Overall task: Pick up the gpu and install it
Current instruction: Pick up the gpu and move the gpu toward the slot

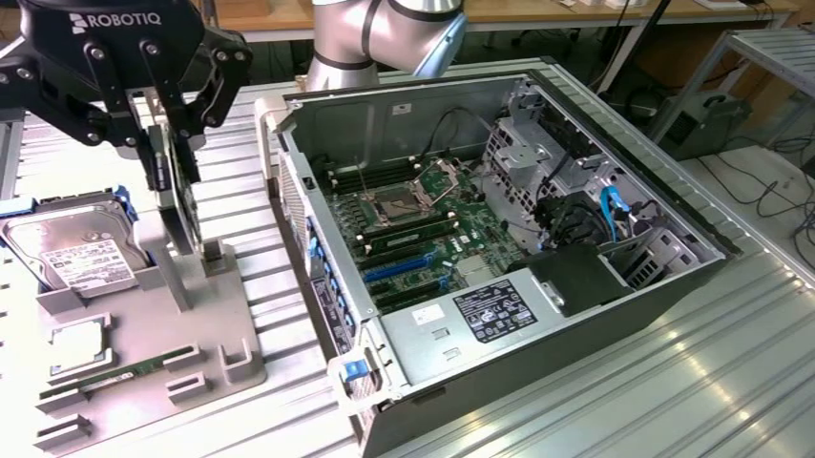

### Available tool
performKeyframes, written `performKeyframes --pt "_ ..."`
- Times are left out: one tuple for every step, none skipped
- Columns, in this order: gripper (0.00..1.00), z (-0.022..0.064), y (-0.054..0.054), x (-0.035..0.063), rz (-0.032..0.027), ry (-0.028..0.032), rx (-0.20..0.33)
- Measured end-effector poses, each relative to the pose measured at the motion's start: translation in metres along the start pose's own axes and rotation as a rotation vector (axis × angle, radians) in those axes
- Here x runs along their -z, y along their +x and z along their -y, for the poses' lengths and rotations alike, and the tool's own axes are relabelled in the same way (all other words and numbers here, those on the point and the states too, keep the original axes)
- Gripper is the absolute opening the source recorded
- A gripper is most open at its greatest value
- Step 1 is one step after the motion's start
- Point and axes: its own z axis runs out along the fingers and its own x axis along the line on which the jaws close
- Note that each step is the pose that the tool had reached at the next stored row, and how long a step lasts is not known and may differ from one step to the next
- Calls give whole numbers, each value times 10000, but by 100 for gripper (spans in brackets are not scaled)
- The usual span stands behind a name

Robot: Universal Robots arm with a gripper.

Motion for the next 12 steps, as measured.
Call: performKeyframes --pt "27 1 0 15 -1 1 0" --pt "27 2 0 30 -1 1 0" --pt "27 3 -1 43 0 1 0" --pt "27 4 -1 56 0 1 0" --pt "27 5 -1 67 0 0 0" --pt "27 6 -1 73 -1 1 0" --pt "27 5 -1 73 -1 0 0" --pt "27 5 -1 73 -1 0 0" --pt "27 6 -1 73 0 0 0" --pt "27 6 -1 73 0 1 0" --pt "27 5 -1 73 -1 0 0" --pt "27 6 -1 73 -1 1 0"
